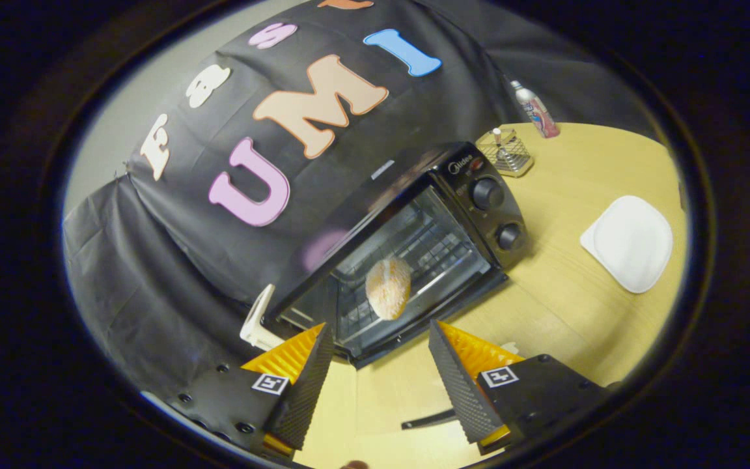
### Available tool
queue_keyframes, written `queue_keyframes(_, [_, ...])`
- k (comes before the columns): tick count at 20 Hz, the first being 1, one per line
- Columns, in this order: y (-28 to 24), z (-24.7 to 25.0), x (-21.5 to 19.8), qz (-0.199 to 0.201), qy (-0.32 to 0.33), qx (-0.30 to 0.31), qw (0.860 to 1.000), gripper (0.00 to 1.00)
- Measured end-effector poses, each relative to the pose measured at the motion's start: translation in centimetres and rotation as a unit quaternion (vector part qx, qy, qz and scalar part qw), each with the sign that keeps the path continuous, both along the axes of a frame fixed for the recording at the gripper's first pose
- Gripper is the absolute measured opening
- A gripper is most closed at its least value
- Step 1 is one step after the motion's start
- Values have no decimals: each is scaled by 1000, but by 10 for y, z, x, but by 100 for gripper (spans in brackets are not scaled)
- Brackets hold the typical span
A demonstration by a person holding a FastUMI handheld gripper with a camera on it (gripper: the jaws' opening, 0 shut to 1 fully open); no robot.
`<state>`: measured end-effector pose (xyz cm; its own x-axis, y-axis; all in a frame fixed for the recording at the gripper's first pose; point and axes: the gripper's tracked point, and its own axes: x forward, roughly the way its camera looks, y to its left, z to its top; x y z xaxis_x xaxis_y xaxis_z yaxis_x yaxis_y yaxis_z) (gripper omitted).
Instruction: Open the toaster oven, put the food inside, and close the toaster oven door.
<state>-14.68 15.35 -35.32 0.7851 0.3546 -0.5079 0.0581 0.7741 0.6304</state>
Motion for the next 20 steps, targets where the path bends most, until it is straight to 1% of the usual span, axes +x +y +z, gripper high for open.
queue_keyframes(3, [-14, -23, -36, 21, 27, -57, 998, 98])
queue_keyframes(5, [-21, -36, -60, 42, 41, -101, 993, 99])
queue_keyframes(7, [-30, -52, -83, 64, 62, -152, 984, 100])
queue_keyframes(10, [-44, -79, -111, 102, 98, -230, 963, 100])
queue_keyframes(13, [-50, -99, -120, 126, 119, -277, 945, 100])
queue_keyframes(17, [-49, -117, -114, 151, 128, -305, 932, 100])
queue_keyframes(20, [-43, -128, -108, 169, 129, -316, 925, 100])
